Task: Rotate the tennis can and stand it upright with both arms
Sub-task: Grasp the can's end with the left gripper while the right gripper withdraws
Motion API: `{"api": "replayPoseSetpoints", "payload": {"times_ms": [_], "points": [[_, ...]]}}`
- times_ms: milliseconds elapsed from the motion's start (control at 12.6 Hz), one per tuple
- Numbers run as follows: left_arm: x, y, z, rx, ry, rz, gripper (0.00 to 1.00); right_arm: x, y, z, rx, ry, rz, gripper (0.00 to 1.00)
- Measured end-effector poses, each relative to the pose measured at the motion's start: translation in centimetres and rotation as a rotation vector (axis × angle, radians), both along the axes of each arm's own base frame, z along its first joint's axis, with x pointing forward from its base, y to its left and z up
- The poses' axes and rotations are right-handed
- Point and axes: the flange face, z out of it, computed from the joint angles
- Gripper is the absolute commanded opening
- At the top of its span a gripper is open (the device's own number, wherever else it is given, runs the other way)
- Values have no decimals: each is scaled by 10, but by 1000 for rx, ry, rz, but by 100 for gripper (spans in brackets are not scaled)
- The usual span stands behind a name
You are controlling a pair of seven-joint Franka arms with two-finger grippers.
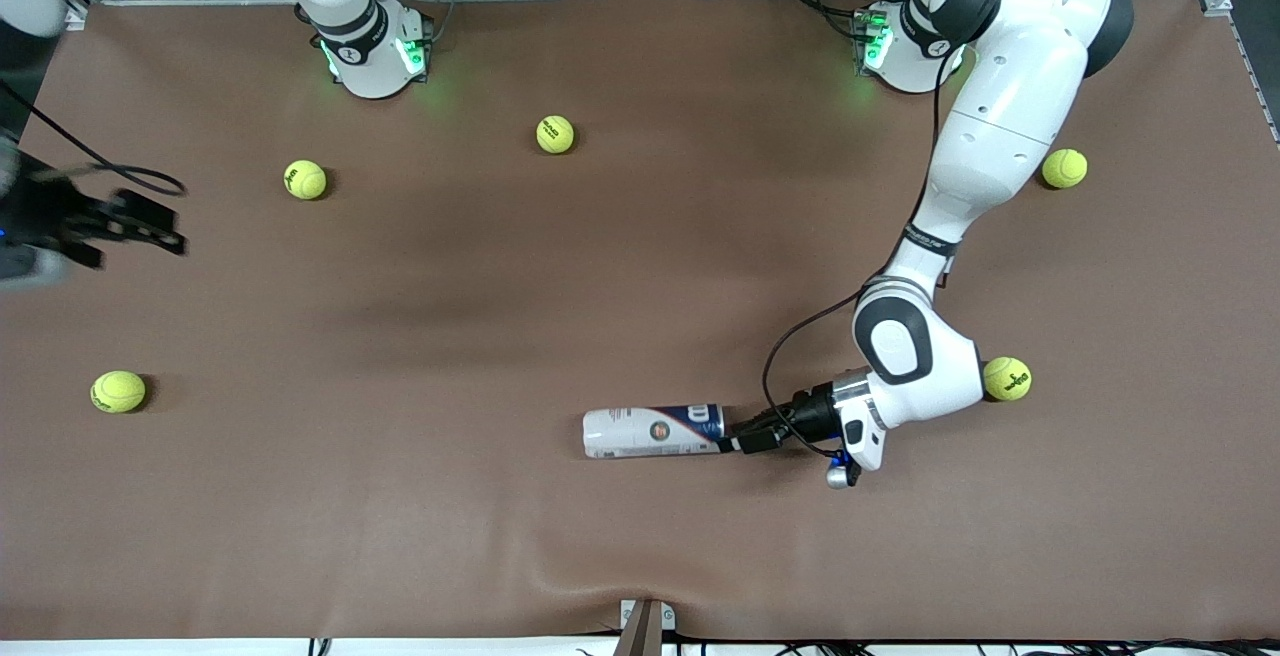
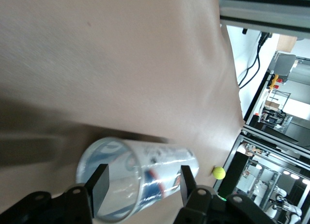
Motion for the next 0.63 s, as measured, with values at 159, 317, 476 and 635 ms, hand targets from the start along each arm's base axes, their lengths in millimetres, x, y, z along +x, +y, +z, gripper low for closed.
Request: {"api": "replayPoseSetpoints", "payload": {"times_ms": [159,317,476,635], "points": [[-8,-19,0,-27,14,-2,53,-13,-24,11,5,20,-81,100],[-17,-42,0,-44,24,-16,50,-26,-23,22,5,49,-149,100],[-21,-50,0,-42,24,-23,15,-35,-16,31,3,60,-184,100],[-20,-47,0,-41,24,-19,0,-38,-15,35,3,57,-191,100]]}}
